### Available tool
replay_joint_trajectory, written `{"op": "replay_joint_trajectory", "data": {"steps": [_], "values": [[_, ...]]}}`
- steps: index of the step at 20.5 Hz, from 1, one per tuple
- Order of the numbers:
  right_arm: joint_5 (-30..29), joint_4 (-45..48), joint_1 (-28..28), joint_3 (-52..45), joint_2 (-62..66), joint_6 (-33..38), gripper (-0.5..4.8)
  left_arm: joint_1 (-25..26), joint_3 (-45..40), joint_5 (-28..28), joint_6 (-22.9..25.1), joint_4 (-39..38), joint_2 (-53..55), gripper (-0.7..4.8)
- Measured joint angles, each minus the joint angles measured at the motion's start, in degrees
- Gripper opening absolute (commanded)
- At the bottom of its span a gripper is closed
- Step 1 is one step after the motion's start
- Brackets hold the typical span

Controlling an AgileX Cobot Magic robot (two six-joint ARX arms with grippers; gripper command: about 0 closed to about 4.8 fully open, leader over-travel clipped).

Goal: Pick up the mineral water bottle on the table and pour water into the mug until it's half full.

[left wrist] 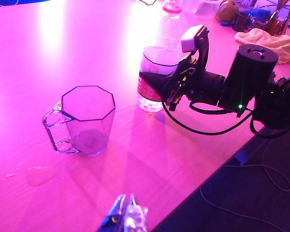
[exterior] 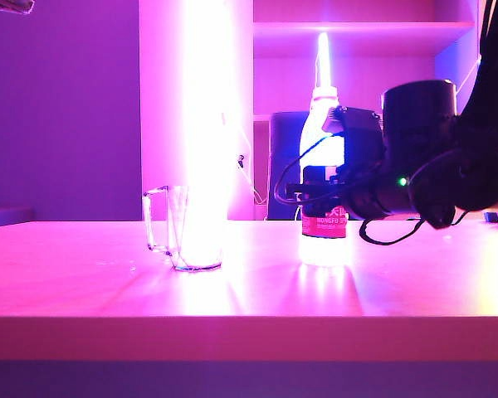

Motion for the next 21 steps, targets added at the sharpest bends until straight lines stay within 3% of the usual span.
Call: {"op": "replay_joint_trajectory", "data": {"steps": [3, 6, 12, 16, 21], "values": [[0.0, -6.3, 0.4, -0.1, -3.3, -5.6, 2.38, 0.0, 0.0, 0.0, 0.0, 0.0, 0.0, -0.05], [0.9, -23.0, 0.9, 1.4, -11.1, -14.8, 2.38, 0.0, 0.0, 0.0, 0.0, 0.1, 0.0, -0.05], [11.1, -50.8, 5.7, 14.5, -14.7, -32.8, 2.38, 0.0, 0.0, -4.7, 0.1, 0.2, 0.0, -0.05], [17.1, -55.0, 9.0, 18.8, -14.4, -41.3, 2.38, 0.0, 0.0, -5.3, 0.2, 0.7, 0.0, -0.05], [22.3, -57.1, 9.4, 19.7, -14.4, -47.1, 2.38, 0.0, 0.0, -9.1, 0.2, 1.0, 0.0, -0.05]]}}
